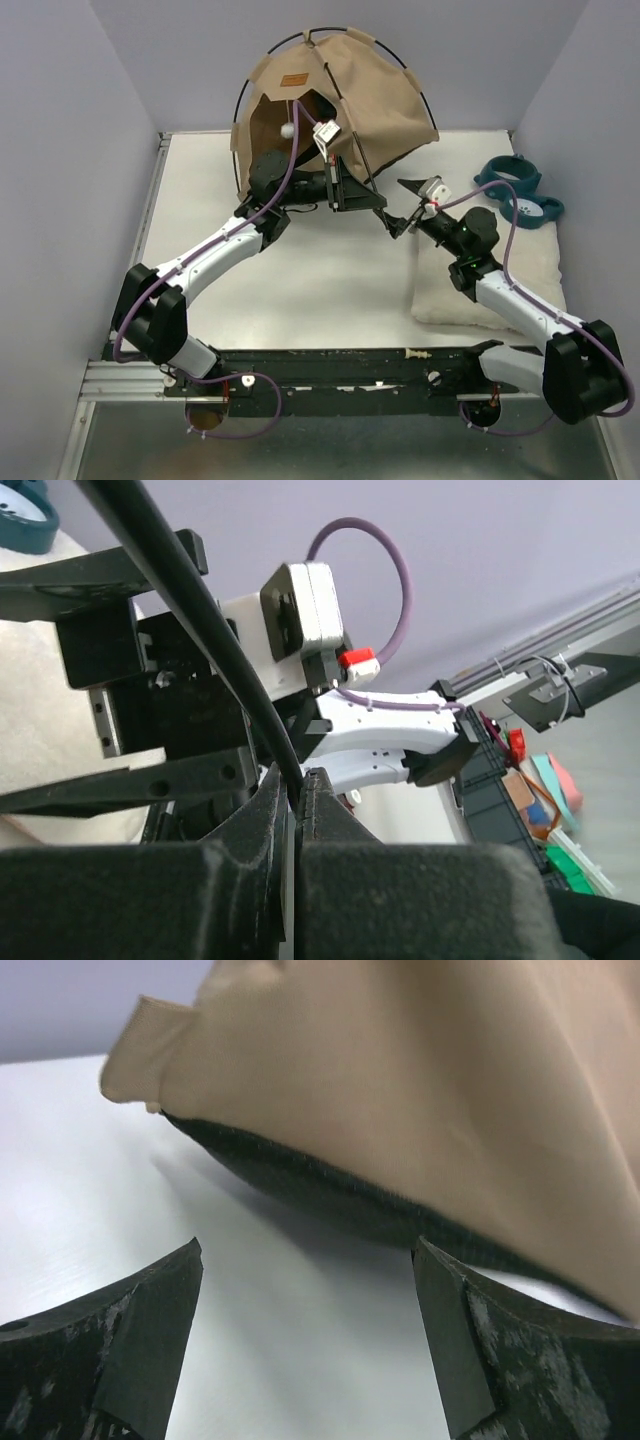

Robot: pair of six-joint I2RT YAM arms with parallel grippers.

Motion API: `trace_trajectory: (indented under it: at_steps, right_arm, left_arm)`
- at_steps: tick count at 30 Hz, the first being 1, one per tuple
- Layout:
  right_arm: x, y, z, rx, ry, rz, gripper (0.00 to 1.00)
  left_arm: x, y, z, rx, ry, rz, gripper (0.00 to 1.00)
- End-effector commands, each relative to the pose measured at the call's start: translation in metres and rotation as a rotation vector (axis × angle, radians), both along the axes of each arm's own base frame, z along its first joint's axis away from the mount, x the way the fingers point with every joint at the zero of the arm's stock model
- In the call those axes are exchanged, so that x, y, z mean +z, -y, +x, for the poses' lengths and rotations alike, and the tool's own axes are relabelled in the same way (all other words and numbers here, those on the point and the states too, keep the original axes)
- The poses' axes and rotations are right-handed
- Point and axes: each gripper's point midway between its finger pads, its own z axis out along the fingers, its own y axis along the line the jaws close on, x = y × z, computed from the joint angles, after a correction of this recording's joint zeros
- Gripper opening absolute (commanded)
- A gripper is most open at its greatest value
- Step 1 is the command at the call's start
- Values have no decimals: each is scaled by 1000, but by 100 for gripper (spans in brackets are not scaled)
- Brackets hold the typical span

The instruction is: Set up the pet tent

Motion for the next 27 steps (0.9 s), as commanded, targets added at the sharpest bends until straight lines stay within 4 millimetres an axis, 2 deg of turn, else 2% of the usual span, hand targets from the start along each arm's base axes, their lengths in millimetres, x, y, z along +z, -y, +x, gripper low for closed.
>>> trace_trajectory:
  at_steps: [1,4,8,17,23,27]
  right_arm:
    - [62,-27,-15,94,369,29,90]
    - [62,-45,-27,141,456,10,89]
    - [62,-58,-38,161,507,22,88]
    - [83,-70,-32,95,625,59,83]
    - [89,-70,-26,61,642,70,67]
    - [99,-69,-21,25,641,96,64]
  left_arm:
    - [36,-6,-15,-62,135,-61,0]
    - [41,-5,-14,-64,144,-61,0]
    - [44,-4,-12,-59,144,-61,0]
    - [45,-3,-9,-49,132,-59,0]
    - [45,-2,-6,-49,127,-58,0]
    - [44,-1,-5,-44,115,-54,0]
